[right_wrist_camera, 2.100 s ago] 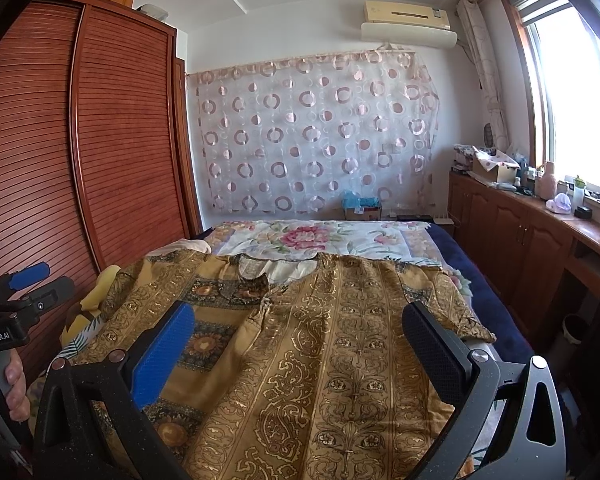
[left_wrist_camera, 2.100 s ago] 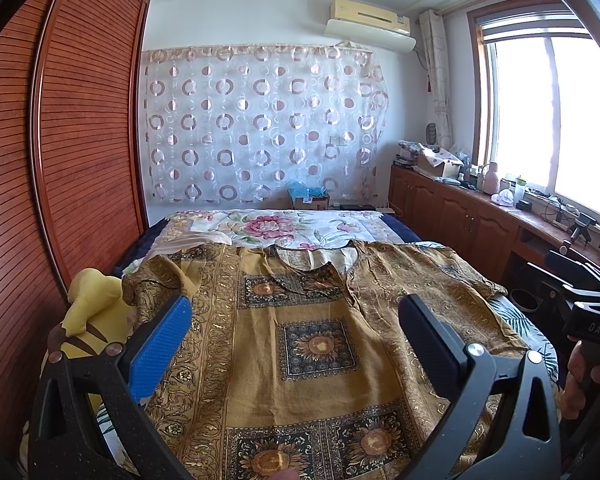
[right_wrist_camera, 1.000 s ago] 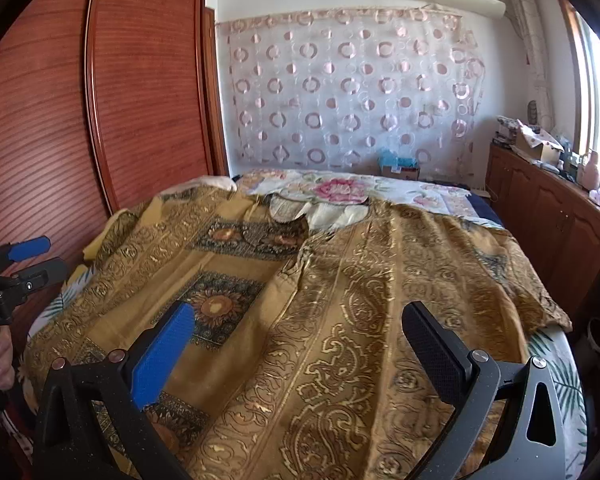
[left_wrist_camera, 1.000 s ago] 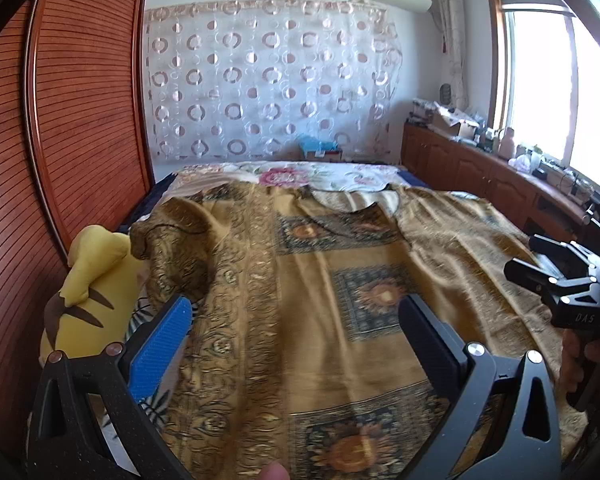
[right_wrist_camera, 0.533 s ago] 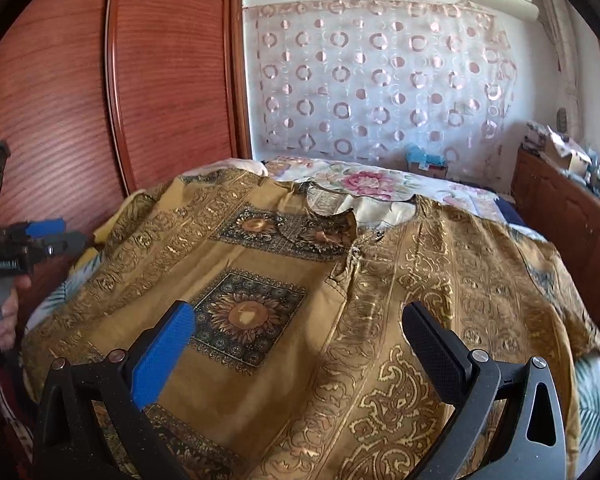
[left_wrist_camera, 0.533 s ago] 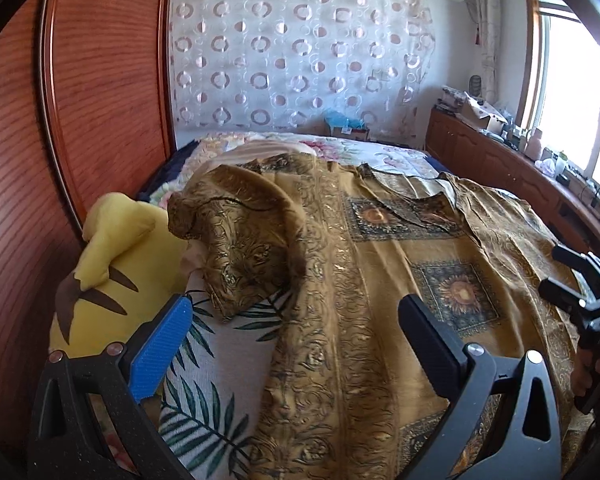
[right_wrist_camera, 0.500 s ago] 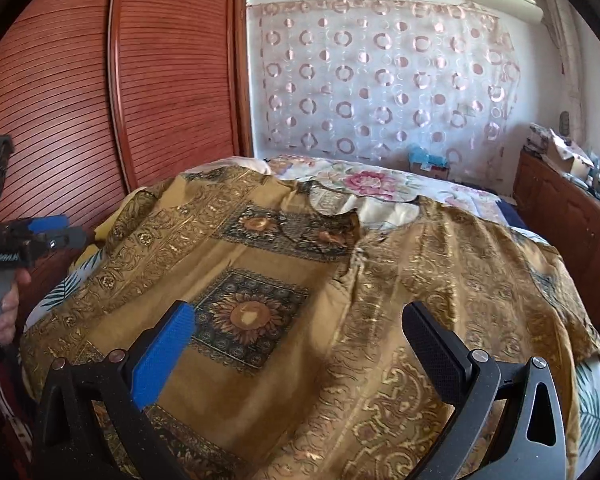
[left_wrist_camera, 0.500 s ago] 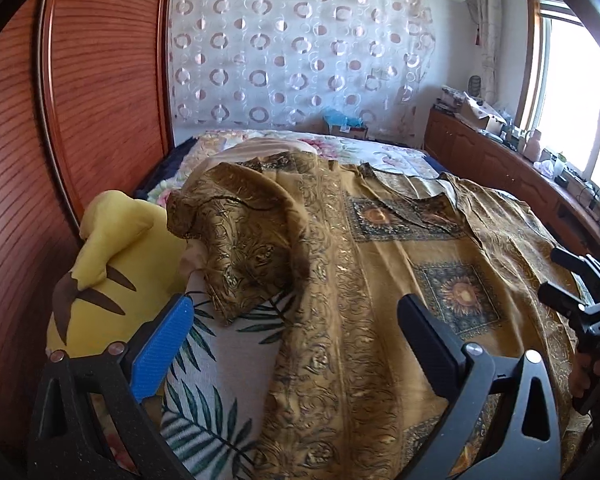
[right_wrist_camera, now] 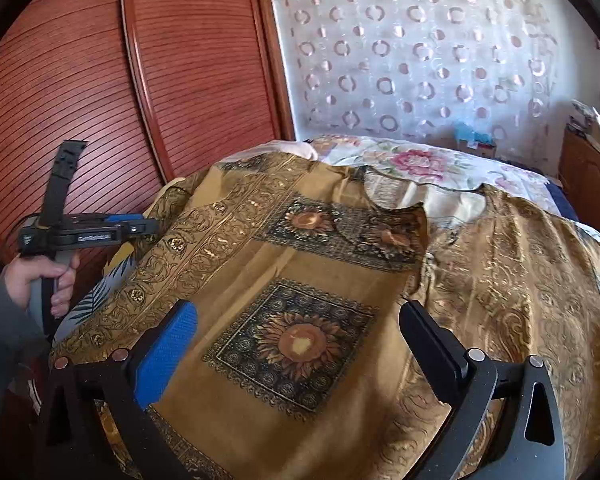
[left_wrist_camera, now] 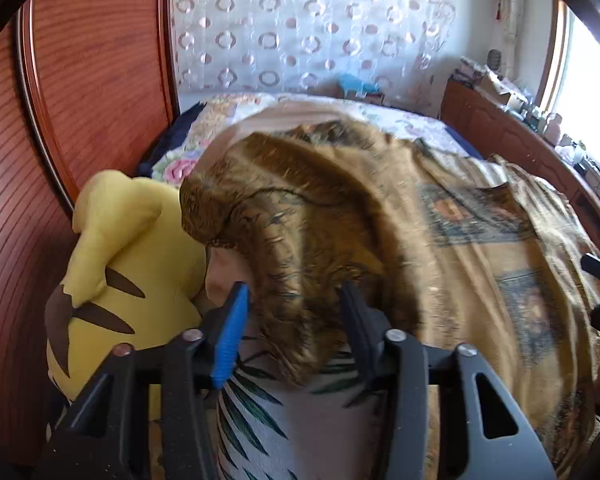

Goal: Fold small clothes
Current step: 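Reach the left gripper to the shirt's side edge and grasp it, then lift the side edge with the left gripper and fold it toward the shirt's center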

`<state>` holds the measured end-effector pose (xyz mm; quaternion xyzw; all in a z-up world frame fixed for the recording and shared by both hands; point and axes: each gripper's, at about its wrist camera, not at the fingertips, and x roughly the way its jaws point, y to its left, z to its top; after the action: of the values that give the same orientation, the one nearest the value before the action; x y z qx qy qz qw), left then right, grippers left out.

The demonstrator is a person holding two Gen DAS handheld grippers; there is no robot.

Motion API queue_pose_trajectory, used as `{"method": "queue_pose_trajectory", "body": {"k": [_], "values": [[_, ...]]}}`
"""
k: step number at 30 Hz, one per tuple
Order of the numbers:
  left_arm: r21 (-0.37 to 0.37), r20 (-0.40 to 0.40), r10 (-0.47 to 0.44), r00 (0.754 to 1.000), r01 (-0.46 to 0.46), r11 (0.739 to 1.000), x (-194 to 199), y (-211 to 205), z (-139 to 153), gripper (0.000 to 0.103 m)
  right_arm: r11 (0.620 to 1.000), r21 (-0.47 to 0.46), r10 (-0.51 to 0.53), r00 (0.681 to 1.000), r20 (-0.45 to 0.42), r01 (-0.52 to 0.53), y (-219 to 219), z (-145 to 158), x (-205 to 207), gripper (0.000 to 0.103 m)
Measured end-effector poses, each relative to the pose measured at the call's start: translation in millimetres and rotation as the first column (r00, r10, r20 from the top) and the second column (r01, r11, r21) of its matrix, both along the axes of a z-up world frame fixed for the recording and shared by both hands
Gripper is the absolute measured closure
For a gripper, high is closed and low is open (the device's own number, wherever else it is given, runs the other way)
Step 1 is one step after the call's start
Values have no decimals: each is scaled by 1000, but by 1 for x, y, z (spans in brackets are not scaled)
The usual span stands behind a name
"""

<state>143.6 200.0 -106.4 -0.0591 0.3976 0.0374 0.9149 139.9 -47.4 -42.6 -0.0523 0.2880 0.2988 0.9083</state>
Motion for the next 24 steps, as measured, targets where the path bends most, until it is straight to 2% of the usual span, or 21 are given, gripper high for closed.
{"method": "queue_pose_trajectory", "body": {"k": [4, 6, 8, 11, 17, 24], "values": [[-27, -21, 1, 1000, -1, 1000, 9, 8, -10, 72, 998, -53, 38, 999, 13, -37, 8, -4, 15, 12], [-40, -12, -7, 1000, 6, 999, 9, 11, -8, 85, 997, -63, 53, 999, 0, -53, 11, -6, 23, 13], [-35, -2, -17, 1000, 17, 999, 8, 11, -4, 95, 997, -47, 59, 998, -15, -60, 8, -5, 27, 13], [1, 32, -25, 999, 25, 1000, 7, 9, 13, 96, 997, -25, 66, 998, -20, -67, 5, -1, 26, 13], [38, 131, -82, 988, 78, 996, 12, -12, 64, 98, 997, -66, 50, 998, 44, -47, 1, 5, 16, 13], [67, 194, -178, 965, 168, 983, 33, -61, 107, 98, 999, -35, 4, 999, 48, -2, -12, 14, 15, 13]]}}
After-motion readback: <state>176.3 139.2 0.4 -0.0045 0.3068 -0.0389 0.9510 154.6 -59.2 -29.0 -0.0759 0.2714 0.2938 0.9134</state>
